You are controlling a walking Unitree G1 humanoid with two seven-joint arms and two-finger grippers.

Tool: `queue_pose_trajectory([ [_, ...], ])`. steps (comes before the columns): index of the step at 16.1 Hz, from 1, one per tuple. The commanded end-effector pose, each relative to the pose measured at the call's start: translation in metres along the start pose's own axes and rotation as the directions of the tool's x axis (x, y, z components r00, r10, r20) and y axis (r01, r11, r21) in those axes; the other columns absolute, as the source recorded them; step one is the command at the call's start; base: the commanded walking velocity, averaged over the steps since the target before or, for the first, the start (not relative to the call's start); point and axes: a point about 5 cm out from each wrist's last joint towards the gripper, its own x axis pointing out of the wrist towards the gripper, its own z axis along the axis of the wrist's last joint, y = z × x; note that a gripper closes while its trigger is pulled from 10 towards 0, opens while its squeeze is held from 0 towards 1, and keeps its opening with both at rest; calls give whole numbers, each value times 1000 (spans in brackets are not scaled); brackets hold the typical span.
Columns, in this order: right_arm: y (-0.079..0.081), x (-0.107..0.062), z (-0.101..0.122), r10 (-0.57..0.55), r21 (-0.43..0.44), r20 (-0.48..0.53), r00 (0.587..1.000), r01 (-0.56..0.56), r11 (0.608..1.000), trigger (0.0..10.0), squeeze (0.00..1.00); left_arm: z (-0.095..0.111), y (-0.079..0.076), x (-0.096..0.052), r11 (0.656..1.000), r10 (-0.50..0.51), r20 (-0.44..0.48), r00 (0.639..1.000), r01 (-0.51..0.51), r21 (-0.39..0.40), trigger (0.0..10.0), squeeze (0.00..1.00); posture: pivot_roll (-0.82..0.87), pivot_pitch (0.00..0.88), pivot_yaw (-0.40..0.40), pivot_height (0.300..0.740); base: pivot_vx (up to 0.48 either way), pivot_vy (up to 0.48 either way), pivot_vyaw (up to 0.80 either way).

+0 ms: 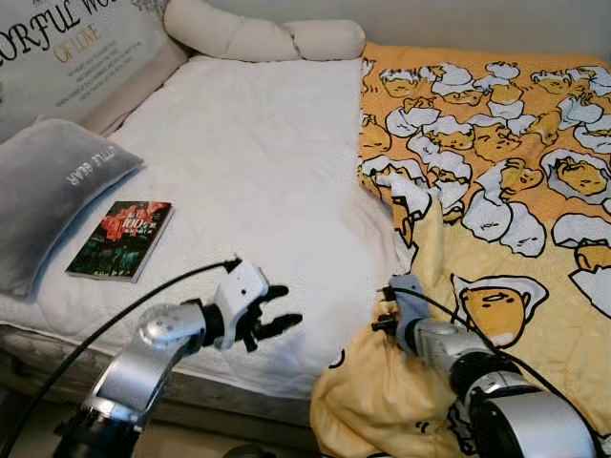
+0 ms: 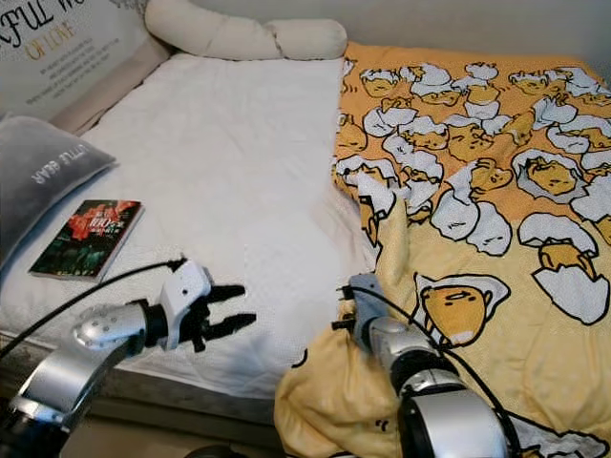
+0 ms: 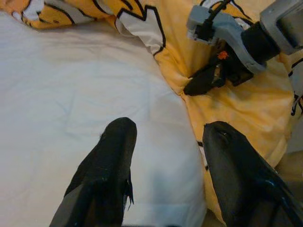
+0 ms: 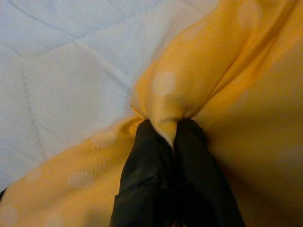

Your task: Clean up the room

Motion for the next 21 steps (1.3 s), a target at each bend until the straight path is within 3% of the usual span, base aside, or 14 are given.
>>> queue_pose_trajectory([
  [1,-2,-2,-5,58,12,4,998,-58,998,0,0,2,1,2,1000,-6,-2,1000,6,16,10000,0,44,0,60,740,0,0,0],
  [2,-2,-2,-5,58,12,4,998,-58,998,0,0,2,1,2,1000,-6,-2,1000,6,16,10000,0,44,0,60,740,0,0,0],
  [3,2,-6,-1,236,-47,46,971,-233,971,0,0,2,2,3,1000,-4,1,1000,4,18,10000,0,35,0,62,740,0,0,0],
  [5,11,-24,-3,508,-151,74,858,-494,856,0,0,1,1,4,1000,-4,3,1000,4,19,10000,0,29,0,63,740,0,0,0],
  [7,15,-36,-4,594,-188,76,801,-574,797,0,0,0,0,4,1000,-6,3,1000,6,19,10000,0,25,0,65,740,0,0,0],
  [11,36,-82,-2,784,-268,89,614,-743,613,0,0,-1,0,2,1000,-11,0,1000,11,23,10000,0,24,0,68,740,0,0,0],
  [13,46,-94,-5,820,-285,68,568,-777,562,0,0,-2,0,2,1000,-14,-2,1000,14,23,10000,0,26,0,70,740,0,0,0],
  [16,54,-106,-7,842,-282,52,536,-801,528,0,0,-2,0,1,1000,-17,-7,1000,17,23,10000,0,30,0,70,740,0,0,0],
  [19,57,-108,-4,835,-294,59,547,-790,539,0,0,-3,0,0,1000,-17,-10,1000,17,23,10000,0,31,0,68,740,0,0,0],
  [20,55,-104,-5,806,-306,46,591,-759,574,10000,0,-3,0,0,1000,-16,-11,1000,16,23,10000,0,32,0,66,740,0,0,0],
  [21,54,-103,-7,794,-301,33,607,-751,587,10000,0,-3,1,0,1000,-15,-11,1000,15,22,10000,0,31,0,65,740,0,0,0],
])
